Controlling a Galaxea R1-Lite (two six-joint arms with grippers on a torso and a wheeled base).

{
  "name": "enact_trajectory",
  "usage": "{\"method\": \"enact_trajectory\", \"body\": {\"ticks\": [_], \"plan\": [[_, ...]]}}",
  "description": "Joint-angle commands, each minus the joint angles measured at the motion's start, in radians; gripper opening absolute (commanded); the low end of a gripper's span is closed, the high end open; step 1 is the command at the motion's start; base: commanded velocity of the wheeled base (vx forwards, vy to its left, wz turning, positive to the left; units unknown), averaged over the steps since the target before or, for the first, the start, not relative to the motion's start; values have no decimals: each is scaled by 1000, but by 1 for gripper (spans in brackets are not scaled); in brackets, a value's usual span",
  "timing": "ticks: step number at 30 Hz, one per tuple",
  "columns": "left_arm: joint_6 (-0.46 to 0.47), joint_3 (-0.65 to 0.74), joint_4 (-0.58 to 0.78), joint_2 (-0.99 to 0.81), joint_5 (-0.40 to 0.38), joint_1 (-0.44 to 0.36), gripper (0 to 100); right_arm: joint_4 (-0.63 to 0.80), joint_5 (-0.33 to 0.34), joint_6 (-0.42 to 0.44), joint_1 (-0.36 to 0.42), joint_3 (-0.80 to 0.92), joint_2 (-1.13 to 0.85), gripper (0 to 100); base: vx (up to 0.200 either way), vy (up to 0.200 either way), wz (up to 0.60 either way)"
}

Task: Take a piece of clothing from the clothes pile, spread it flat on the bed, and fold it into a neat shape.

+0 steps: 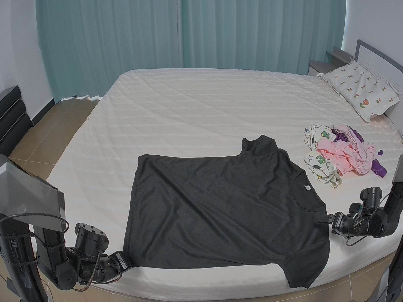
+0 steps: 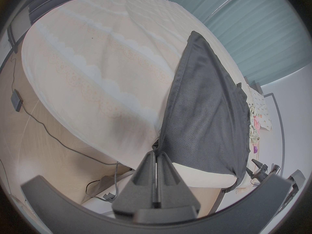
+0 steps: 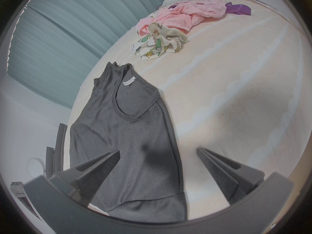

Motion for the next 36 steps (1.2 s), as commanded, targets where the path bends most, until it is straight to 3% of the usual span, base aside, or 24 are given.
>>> {"method": "enact_trajectory", "body": {"ticks": [1,3,4,11,18,27,28,32,36], "plan": [[-1,0,-1,2,0,0,0,0,-1,2,30,-12,30,100,0,0,0],[-1,0,-1,2,0,0,0,0,-1,2,44,-25,41,100,0,0,0],[-1,0,-1,2,0,0,0,0,-2,3,50,-32,45,0,0,0,0],[-2,-3,-1,4,0,0,0,3,1,31,52,-120,42,0,0,0,0],[-4,-9,-1,7,11,0,0,0,1,127,53,-226,45,0,0,0,0],[-17,-20,-1,7,12,11,0,-10,4,134,75,-287,81,0,0,0,0],[-19,-21,-1,7,12,11,0,-7,2,141,79,-296,87,100,0,0,0],[-17,-21,-1,7,12,11,0,-6,-1,193,72,-293,93,100,0,0,0],[-17,-21,-1,7,12,11,0,3,-1,189,15,-250,42,100,0,0,0]]}}
